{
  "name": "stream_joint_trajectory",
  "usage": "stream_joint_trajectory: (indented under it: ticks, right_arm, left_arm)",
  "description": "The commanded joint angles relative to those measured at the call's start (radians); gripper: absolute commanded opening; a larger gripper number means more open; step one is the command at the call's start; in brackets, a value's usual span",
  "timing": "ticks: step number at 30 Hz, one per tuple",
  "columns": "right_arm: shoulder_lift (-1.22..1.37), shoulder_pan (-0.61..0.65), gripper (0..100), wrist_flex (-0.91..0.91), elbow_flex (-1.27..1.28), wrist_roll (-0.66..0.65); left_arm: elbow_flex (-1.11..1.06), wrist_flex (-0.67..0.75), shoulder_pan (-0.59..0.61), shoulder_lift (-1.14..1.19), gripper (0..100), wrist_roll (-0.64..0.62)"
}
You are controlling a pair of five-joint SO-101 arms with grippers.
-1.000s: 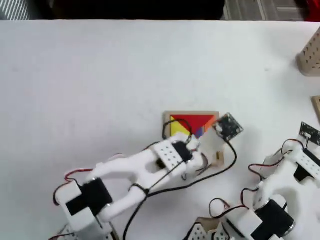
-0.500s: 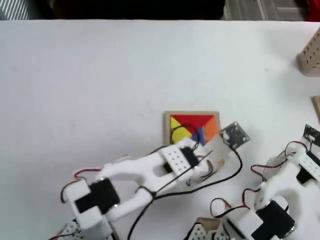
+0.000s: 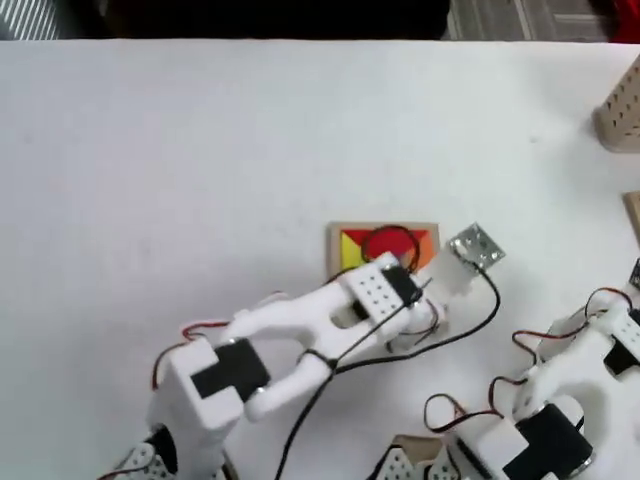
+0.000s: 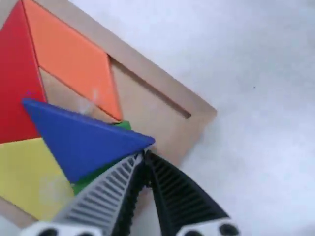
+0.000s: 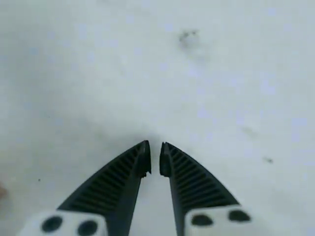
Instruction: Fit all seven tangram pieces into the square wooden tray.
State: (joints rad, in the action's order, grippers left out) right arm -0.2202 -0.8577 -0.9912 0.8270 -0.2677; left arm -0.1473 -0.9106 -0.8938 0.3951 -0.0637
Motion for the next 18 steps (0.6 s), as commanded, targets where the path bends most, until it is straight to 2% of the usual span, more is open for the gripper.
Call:
stream_joint_trajectory:
  ticks: [1,18]
  right_arm:
    - [-0.007,-0.004,4.1,-0.012,-0.035,0.006]
    - [0.001,0.028,4.1,-0.024,-0.035,-0.021]
  left_arm:
    - [0.037,0.038,0.022,-0.007,2,-0.011]
    - [0.041,0.261,0.053,-0.005,2,-0.02]
